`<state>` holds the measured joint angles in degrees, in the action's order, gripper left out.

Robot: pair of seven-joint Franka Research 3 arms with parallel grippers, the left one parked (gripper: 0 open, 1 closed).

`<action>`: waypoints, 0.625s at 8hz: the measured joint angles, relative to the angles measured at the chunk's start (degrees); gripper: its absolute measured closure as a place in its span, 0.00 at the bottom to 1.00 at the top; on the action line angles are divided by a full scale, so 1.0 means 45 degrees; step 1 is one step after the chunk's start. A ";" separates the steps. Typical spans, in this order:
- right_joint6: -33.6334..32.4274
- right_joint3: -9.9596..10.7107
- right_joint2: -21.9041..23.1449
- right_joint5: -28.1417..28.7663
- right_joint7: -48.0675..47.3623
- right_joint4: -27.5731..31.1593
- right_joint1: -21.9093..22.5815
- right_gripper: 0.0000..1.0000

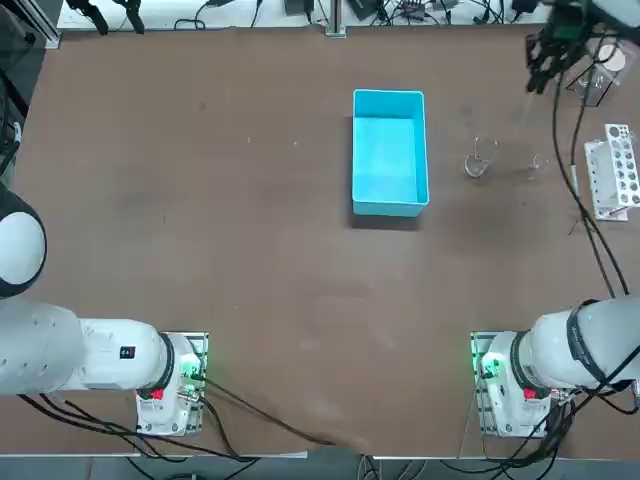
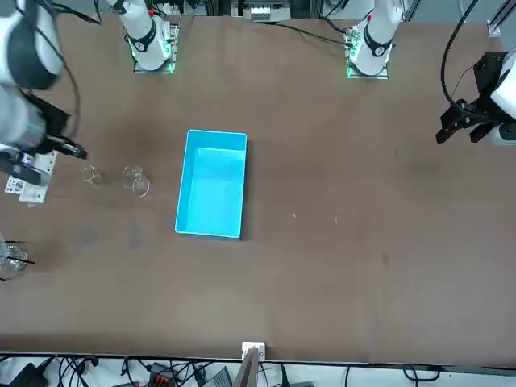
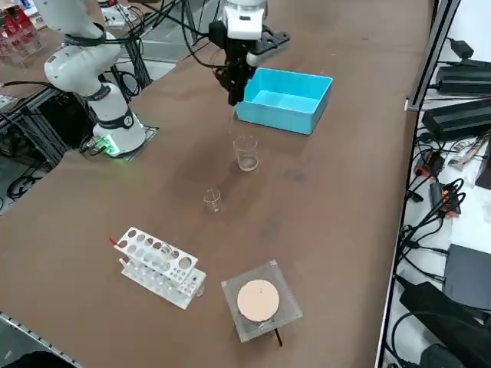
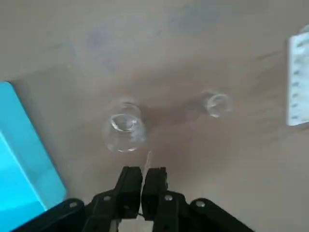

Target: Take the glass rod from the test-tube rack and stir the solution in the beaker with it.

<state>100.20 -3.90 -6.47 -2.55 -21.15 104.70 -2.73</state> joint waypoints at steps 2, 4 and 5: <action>0.1746 0.0046 0.0088 0.0293 -0.0692 0.1306 0.0166 0.94; 0.3039 0.0126 0.0351 0.0556 -0.1104 0.2065 0.0169 0.94; 0.3232 0.0125 0.0443 0.0573 -0.1274 0.2355 0.0220 0.94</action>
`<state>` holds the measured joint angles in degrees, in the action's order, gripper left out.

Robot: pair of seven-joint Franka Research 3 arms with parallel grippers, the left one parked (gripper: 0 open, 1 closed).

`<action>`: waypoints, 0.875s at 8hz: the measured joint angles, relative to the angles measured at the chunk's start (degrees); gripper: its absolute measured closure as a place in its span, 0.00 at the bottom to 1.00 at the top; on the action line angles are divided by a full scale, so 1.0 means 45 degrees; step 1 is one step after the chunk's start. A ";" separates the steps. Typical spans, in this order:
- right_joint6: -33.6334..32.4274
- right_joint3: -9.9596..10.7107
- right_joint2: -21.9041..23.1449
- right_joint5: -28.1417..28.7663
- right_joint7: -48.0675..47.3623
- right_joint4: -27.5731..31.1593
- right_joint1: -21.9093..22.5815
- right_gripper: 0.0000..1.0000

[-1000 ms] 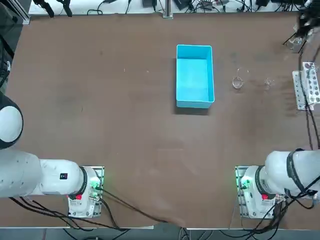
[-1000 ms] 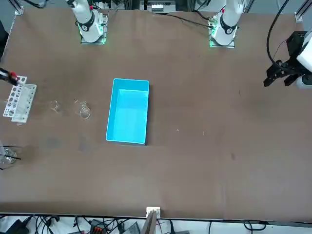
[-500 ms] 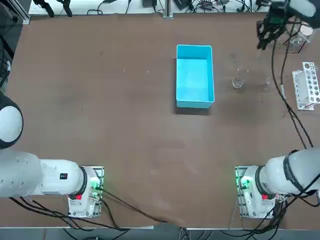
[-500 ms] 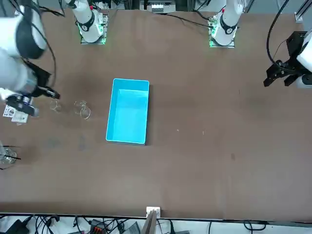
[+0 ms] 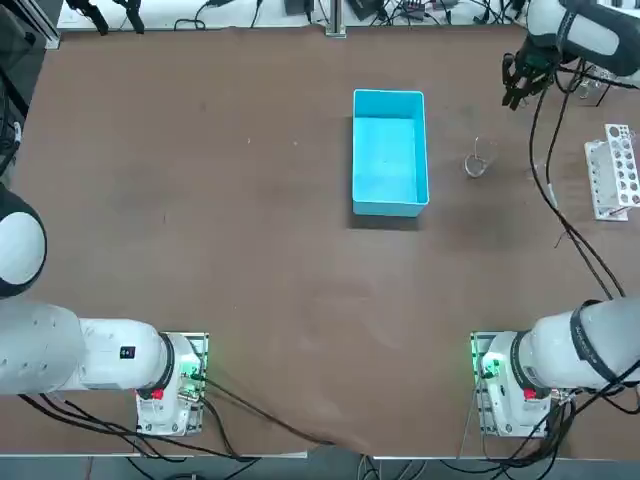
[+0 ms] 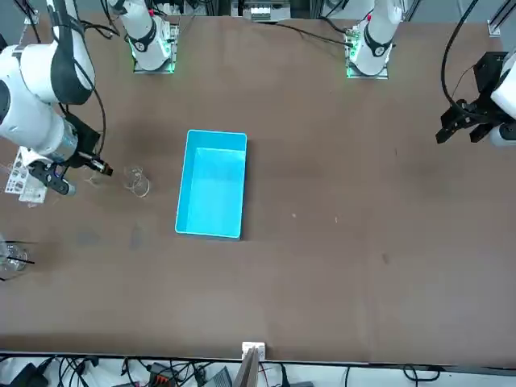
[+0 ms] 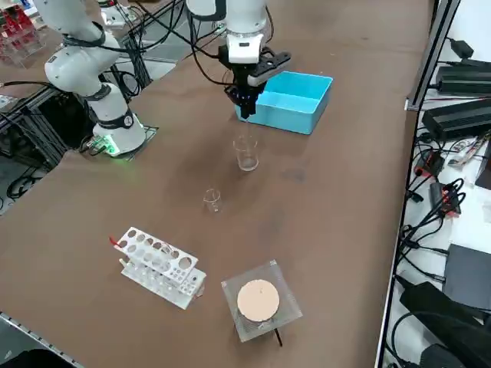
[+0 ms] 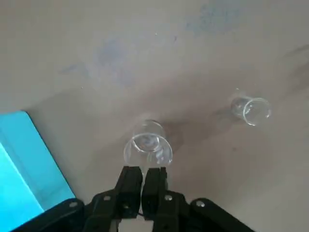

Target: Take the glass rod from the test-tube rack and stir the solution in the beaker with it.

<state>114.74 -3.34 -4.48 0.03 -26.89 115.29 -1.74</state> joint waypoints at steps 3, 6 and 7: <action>0.1422 0.0009 0.0374 0.0015 -0.0111 0.1611 0.0091 0.94; 0.3219 0.0035 0.0893 0.0017 -0.0171 0.3367 0.0091 0.94; 0.3863 0.0038 0.0938 0.0017 -0.0223 0.3771 0.0091 0.94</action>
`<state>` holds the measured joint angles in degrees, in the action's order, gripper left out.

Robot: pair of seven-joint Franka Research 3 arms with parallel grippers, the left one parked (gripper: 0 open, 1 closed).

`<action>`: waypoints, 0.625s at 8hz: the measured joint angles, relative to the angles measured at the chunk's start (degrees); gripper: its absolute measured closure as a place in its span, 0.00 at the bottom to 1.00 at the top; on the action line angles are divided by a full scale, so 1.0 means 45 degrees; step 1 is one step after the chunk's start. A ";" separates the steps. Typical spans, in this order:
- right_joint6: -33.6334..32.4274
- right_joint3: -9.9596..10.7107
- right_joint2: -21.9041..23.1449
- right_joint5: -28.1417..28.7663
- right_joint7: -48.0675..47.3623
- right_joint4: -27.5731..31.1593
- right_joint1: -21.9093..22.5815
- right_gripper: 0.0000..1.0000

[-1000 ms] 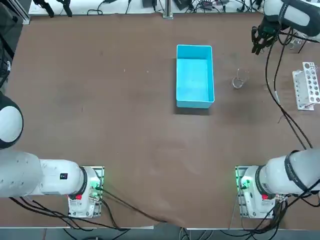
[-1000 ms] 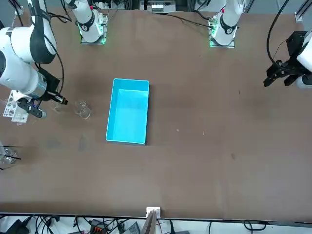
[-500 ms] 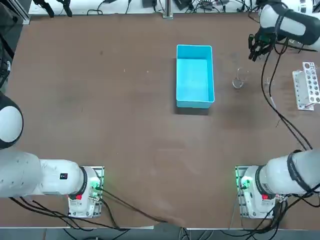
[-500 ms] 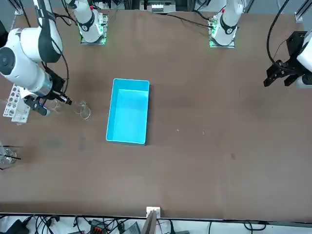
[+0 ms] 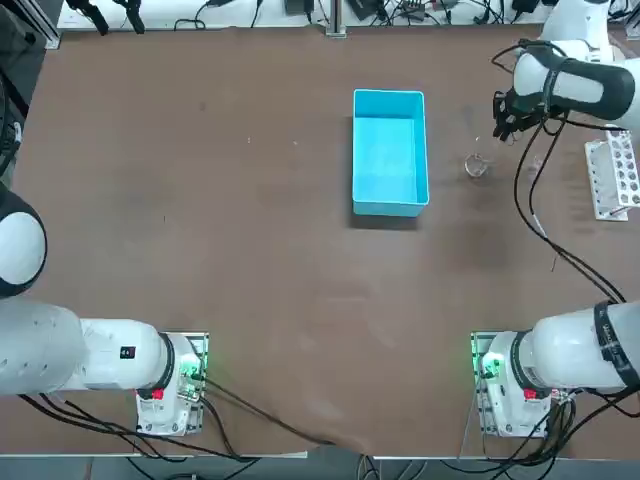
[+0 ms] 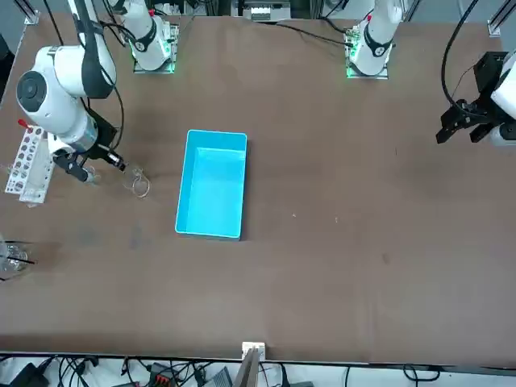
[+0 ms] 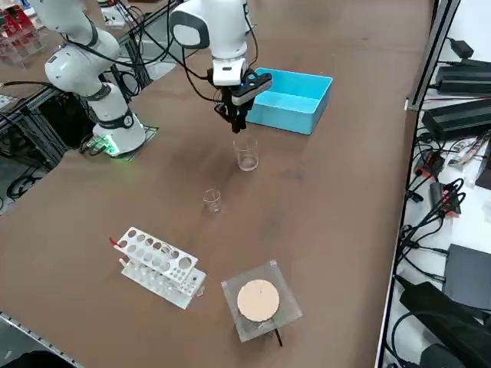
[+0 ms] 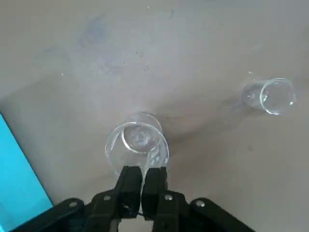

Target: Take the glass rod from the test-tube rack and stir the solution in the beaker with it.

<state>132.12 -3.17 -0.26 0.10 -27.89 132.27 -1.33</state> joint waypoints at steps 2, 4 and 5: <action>0.1117 0.0002 -0.0004 0.0000 -0.0069 0.0653 0.0000 0.94; 0.1683 0.0002 -0.0078 0.0001 -0.0306 0.1067 0.0020 0.94; 0.1846 -0.0001 -0.0152 0.0001 -0.0499 0.1126 0.0090 0.94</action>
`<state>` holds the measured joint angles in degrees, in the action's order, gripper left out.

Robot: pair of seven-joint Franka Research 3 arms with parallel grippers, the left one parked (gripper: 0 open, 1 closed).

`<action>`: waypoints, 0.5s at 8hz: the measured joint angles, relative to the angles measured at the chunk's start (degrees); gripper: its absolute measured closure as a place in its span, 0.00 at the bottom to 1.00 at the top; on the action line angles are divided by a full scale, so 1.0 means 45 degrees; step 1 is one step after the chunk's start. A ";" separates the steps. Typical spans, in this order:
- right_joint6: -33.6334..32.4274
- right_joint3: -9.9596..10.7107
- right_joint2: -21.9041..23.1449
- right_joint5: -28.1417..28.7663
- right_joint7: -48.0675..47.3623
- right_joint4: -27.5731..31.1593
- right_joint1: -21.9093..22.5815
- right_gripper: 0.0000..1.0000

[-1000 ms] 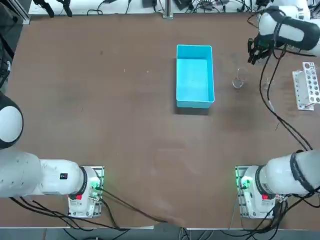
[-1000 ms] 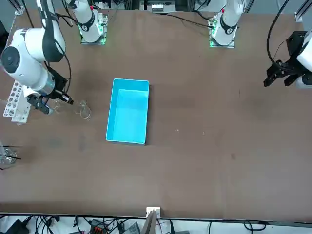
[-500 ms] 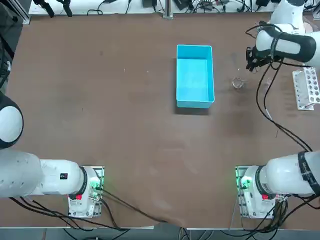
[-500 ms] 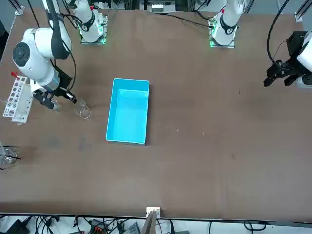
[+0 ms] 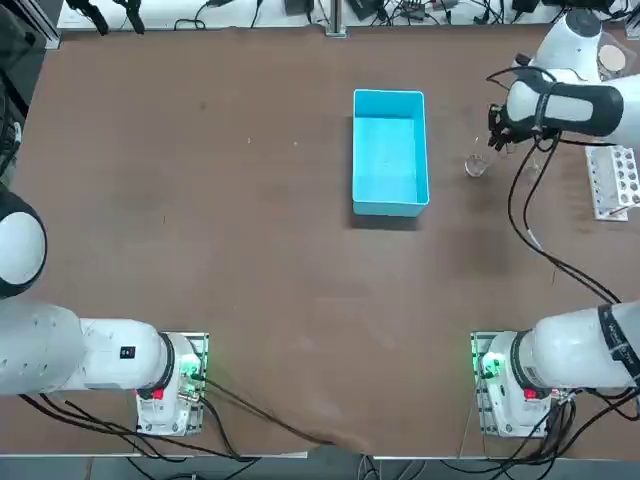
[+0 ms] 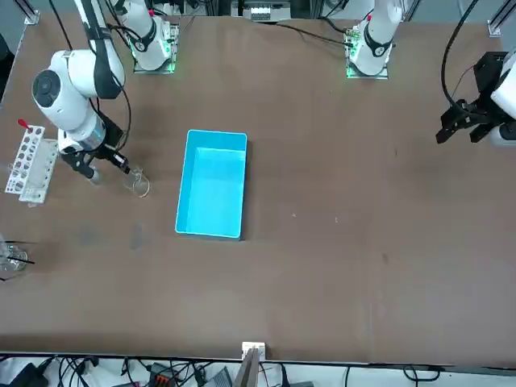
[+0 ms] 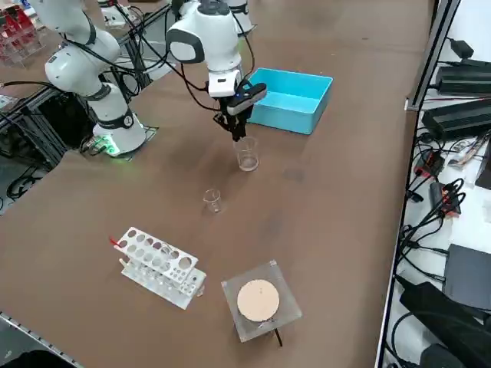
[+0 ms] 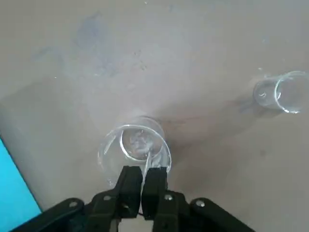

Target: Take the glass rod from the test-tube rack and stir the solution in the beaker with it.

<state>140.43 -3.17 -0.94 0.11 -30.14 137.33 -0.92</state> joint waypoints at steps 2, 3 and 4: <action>0.0176 -0.0001 -0.0119 0.0000 -0.0284 0.0002 0.0125 0.94; 0.0345 -0.0001 -0.0143 0.0011 -0.0404 -0.0004 0.0132 0.94; 0.0511 0.0000 -0.0177 0.0012 -0.0605 -0.0015 0.0162 0.94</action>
<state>142.73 -3.17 -1.73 0.16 -32.86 137.26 -0.19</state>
